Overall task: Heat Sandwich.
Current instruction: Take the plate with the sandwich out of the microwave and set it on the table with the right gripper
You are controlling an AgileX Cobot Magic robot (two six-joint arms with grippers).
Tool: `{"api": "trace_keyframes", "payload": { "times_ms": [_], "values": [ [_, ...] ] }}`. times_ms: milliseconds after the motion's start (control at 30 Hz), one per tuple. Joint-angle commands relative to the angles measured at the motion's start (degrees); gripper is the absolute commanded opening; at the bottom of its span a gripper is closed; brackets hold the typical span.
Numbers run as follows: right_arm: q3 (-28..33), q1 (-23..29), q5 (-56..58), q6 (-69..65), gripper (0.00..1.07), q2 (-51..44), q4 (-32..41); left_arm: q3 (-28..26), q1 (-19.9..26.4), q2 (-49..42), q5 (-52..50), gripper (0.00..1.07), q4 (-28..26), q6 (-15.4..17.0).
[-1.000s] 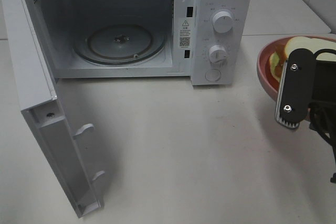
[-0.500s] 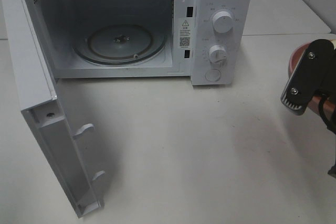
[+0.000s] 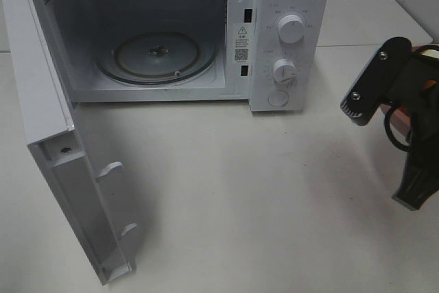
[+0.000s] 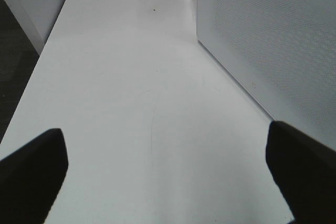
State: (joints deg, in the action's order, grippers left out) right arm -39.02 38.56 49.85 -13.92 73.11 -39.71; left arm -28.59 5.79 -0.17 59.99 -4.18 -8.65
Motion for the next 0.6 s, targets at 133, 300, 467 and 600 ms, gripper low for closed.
{"api": "trace_keyframes", "payload": {
  "times_ms": [133,300,467,600],
  "values": [
    [-3.4,-0.5,0.1,-4.8,0.0,5.7,-4.0,0.2,0.2,-1.3,-0.5,0.98,-0.1,0.2],
    [-5.7,-3.4,-0.2,-6.9,0.0,8.5,-4.0,0.2,0.2,-1.3,-0.5,0.98,-0.1,0.2],
    [-7.2,-6.5,-0.2,-8.8,0.0,10.4,-4.0,0.2,0.2,-1.3,-0.5,0.98,-0.1,0.2],
    [-7.3,-9.1,-1.7,-12.5,0.01,10.4,-4.2,0.2,0.2,-1.3,-0.5,0.98,-0.1,0.2]
  ]
}}
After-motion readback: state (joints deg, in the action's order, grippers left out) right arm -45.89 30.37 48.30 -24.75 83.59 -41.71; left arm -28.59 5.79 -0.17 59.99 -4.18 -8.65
